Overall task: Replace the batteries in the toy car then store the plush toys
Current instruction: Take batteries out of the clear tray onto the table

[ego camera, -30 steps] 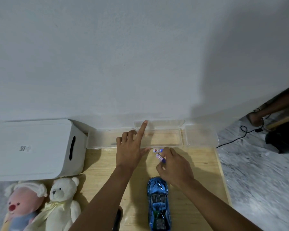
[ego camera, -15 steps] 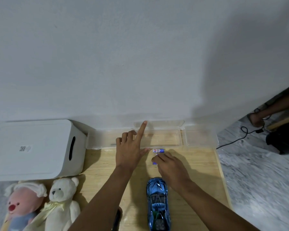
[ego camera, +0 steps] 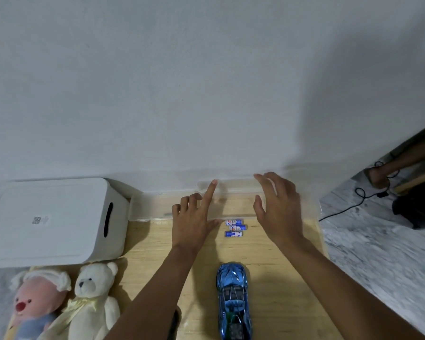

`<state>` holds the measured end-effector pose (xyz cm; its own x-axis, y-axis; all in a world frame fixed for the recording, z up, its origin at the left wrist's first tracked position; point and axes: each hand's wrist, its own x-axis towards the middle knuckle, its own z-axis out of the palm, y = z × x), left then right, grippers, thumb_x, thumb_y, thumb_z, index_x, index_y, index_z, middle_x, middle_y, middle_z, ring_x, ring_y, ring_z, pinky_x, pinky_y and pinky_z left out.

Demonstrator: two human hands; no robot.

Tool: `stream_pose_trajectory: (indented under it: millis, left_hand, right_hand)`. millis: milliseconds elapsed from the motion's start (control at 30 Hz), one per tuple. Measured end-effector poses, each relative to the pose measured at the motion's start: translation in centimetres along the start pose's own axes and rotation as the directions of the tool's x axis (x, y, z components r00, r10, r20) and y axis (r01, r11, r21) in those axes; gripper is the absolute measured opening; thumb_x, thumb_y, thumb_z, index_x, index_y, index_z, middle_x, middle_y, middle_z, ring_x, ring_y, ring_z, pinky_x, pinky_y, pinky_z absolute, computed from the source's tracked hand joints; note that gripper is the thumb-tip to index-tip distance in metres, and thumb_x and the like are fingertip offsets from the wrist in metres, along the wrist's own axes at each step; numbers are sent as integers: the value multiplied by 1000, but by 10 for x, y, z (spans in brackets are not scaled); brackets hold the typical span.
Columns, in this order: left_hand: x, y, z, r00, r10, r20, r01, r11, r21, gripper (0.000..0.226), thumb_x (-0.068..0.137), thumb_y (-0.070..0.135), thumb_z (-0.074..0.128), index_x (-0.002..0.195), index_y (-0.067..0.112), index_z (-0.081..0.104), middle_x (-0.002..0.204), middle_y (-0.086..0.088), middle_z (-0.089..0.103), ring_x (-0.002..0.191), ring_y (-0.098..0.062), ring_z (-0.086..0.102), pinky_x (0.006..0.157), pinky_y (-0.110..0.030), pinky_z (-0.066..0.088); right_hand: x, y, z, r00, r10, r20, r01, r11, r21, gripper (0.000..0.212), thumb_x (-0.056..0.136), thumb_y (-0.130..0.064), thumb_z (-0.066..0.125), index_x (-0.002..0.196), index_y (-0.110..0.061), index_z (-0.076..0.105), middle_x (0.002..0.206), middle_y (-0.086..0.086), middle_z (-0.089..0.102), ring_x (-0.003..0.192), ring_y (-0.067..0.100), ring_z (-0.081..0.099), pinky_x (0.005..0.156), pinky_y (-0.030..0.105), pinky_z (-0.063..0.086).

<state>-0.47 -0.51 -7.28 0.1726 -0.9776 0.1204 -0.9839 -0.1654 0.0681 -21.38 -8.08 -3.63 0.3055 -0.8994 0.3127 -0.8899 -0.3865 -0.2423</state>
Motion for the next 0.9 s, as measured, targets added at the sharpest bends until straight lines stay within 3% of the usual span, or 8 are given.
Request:
stream_pose_trajectory:
  millis: [100,233,400,500,600,667,767,900]
  left_hand:
    - [-1,1,-1,1000,7,-14,-7,1000,-3,123,75,75,71,162,37,-7,121,-5,62,99,-25,59,79,-43,51]
    - [-3,0,-1,999,15,-47,-15,1000,0,115,75,75,72,162,36,7,123,-9,59,96,-26,59,77,-42,53]
    - [-22,-4,1,994,15,-111,-19,999,-39,74,93,69,45,155,29,33,121,-14,57,94,-27,60,76,-43,54]
    - [-32,-4,1,993,7,-119,-12,999,-39,54,100,58,40,144,27,46,123,-13,54,97,-29,59,76,-43,52]
    - [-34,-4,2,995,25,-99,-27,999,-27,40,101,47,46,133,26,57,130,-8,55,108,-29,55,80,-44,51]
    - [-33,-4,3,997,46,-66,-47,999,-14,33,99,40,59,129,26,62,131,-4,59,112,-29,55,81,-44,50]
    - [-31,-3,4,999,35,-8,-35,999,-2,37,90,33,75,126,26,67,128,-1,65,111,-29,58,81,-45,49]
    - [-28,1,1,999,13,45,-14,1000,21,40,85,30,80,123,25,69,128,0,67,109,-29,61,79,-46,51]
  right_hand:
    - [6,5,5,997,-78,-22,76,994,-74,46,86,-19,69,131,-23,61,127,2,59,106,28,57,78,41,49]
    - [8,5,7,993,-73,-90,68,996,-65,32,87,-20,73,118,-23,69,113,3,63,97,28,60,76,40,46]
    - [-9,3,4,992,-90,-84,86,995,-48,26,85,-25,74,111,-25,71,110,0,63,97,26,59,80,40,41]
    - [-27,7,8,994,-99,-52,97,995,-37,26,84,-29,74,110,-27,71,113,-3,64,98,26,58,82,40,39]
    - [-38,10,15,994,-104,-12,104,993,-47,30,80,-29,81,109,-28,73,114,-7,68,98,25,60,83,41,39]
    - [-42,10,18,994,-106,14,107,993,-53,31,76,-27,84,106,-29,74,112,-10,70,96,24,61,83,41,39]
    - [-44,10,22,993,-110,50,113,990,-80,29,76,-23,83,103,-30,75,107,-14,71,93,22,60,81,40,36]
    - [-42,5,20,993,-101,69,107,989,-103,21,80,-25,80,100,-29,77,102,-13,72,89,22,60,79,40,36]
